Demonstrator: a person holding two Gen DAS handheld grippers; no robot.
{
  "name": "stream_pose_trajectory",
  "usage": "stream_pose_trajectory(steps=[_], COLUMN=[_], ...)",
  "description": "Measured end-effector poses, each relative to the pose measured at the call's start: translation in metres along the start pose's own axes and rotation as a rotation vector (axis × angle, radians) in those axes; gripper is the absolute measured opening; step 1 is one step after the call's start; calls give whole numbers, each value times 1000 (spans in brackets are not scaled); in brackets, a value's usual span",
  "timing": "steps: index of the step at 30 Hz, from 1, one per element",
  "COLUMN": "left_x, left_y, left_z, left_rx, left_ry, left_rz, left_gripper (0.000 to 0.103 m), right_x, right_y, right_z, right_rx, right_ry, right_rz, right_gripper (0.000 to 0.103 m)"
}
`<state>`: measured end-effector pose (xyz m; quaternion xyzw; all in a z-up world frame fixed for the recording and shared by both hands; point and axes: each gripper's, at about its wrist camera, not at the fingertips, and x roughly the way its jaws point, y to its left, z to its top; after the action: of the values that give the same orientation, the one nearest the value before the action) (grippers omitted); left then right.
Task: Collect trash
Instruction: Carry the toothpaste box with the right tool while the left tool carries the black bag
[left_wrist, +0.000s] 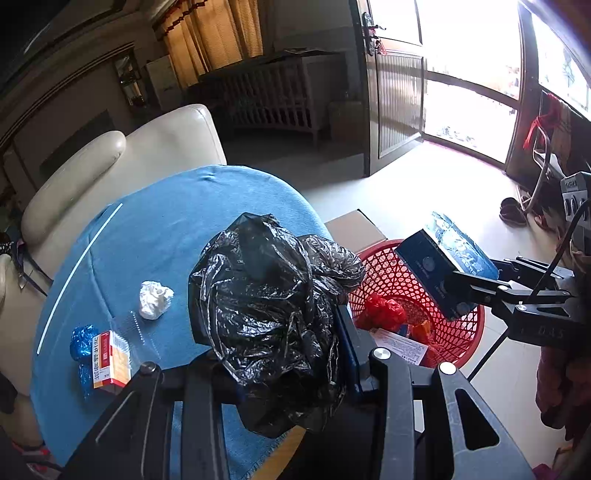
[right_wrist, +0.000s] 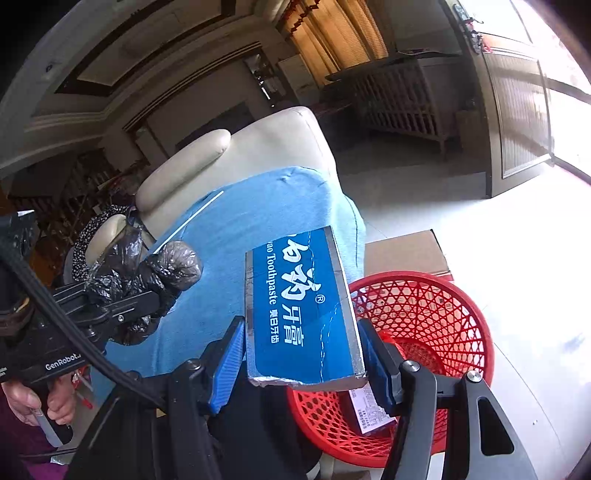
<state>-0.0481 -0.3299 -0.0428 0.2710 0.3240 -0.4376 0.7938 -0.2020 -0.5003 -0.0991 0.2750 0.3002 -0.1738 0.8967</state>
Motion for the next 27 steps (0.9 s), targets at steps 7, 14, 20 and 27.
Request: stream_pose_trajectory(steps=[7, 14, 20, 27], left_x=[10, 25, 37, 50], left_y=[-9, -25, -37, -47], left_z=[6, 11, 12, 12], left_rx=[23, 59, 78, 100], left_ry=[14, 37, 63, 90], left_rz=[-10, -30, -54, -83], left_gripper=[41, 41, 41, 41], right_x=[0, -1, -3, -6], right_y=[-8, -22, -36, -50], right_z=[-1, -5, -9, -14], right_rx=[20, 48, 72, 105], right_ry=[3, 11, 18, 27], right_rz=[-16, -36, -57, -76], right_gripper=[63, 63, 63, 63])
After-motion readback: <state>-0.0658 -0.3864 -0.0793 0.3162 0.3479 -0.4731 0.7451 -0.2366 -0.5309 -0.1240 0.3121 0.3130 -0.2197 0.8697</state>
